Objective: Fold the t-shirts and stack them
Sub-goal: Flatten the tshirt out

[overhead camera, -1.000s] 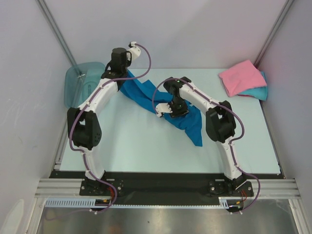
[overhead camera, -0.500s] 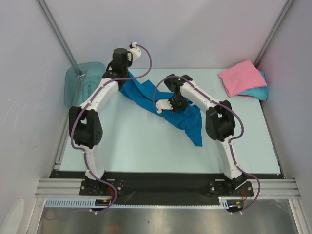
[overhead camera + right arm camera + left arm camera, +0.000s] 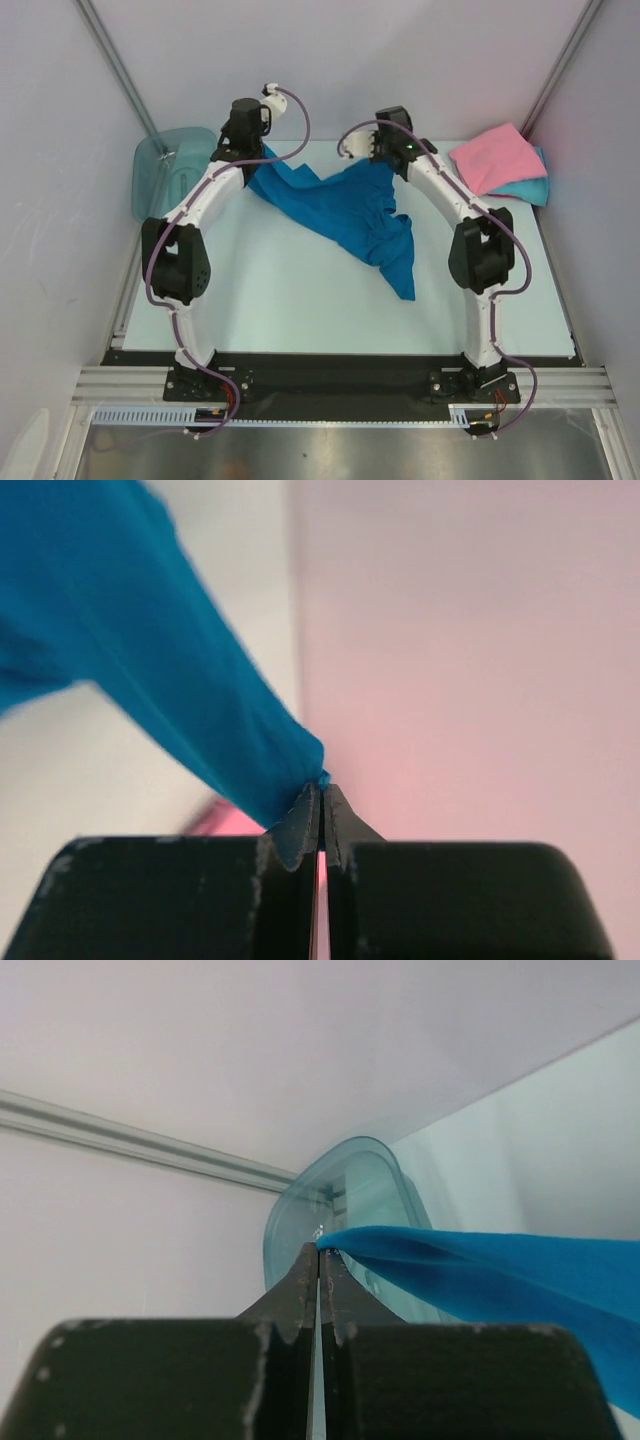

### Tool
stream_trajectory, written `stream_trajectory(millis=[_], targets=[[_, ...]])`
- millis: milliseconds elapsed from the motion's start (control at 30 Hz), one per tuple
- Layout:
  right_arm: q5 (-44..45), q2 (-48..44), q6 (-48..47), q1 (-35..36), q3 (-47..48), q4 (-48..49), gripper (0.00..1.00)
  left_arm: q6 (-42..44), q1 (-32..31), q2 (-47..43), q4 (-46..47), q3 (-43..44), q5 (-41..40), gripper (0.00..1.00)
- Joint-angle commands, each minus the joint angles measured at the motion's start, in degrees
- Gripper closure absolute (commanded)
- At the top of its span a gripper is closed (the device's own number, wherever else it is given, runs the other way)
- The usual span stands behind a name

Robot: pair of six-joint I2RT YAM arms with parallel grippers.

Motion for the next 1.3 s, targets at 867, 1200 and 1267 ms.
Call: stream_trajectory(millis=[867,1200,1267], targets=[[16.24,-23.68,28.20,-12.89,-8.92,28.31,1.00,8.53,0.34,-27.58,14.48,-14.41,14.80,1.00],[-18.30,-35.84,35.25,-12.01,-4.38,-17.28,1.00,17.30,-0.01,-41.75,-27.92,-10.90,47.94,1.00],[-25.06,-35.84,34.64,-11.92,-0.42,-29.07,1.00,20.81,-0.09,-46.06,-31.60,-13.44,51.11,1.00]])
